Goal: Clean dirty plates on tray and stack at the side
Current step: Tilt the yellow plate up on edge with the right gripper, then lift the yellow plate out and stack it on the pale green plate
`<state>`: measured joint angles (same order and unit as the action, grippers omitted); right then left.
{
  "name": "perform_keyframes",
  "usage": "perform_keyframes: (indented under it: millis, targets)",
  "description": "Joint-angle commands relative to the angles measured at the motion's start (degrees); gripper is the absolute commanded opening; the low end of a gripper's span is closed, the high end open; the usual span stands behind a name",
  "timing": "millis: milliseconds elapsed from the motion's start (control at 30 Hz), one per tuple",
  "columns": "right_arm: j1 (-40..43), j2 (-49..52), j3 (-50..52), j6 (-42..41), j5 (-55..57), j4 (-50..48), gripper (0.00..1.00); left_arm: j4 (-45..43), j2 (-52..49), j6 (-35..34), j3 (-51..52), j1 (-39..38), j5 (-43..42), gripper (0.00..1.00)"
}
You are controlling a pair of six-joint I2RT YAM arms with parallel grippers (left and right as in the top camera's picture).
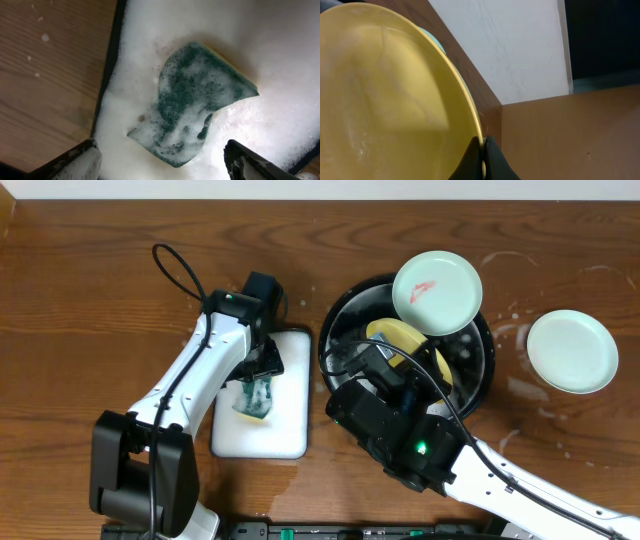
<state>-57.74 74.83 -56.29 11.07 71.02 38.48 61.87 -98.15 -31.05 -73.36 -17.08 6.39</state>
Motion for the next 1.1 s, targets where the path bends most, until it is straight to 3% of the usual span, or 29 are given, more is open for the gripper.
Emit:
perform_keyframes:
  millis: [0,767,933,1000,1067]
  targets:
    - [-0.5,-1.3,-0.8,0.3,2.4,-0.1,0.01,0.2,0.1,0.4,0.2,0.0,0.7,0.81]
    - [-0.3,-1.3,-0.8,-0.8,2.4,-0.2,0.01,0.2,0.1,0.4,0.2,0.0,0.7,0.81]
    - [1.3,-1.3,-0.7,-7.8,2.0,0.0,0.01,0.2,0.1,0.4,0.2,0.0,0.7,0.81]
    - [5.2,-1.3,-0.6,-15.5,-2.1,0.1,0.01,0.2,0.1,0.4,0.2,0.0,0.7,0.81]
    - [9.0,-1.3,-0.6,-17.2,-10.1,0.1,0.01,0.2,0.1,0.4,0.2,0.0,0.7,0.81]
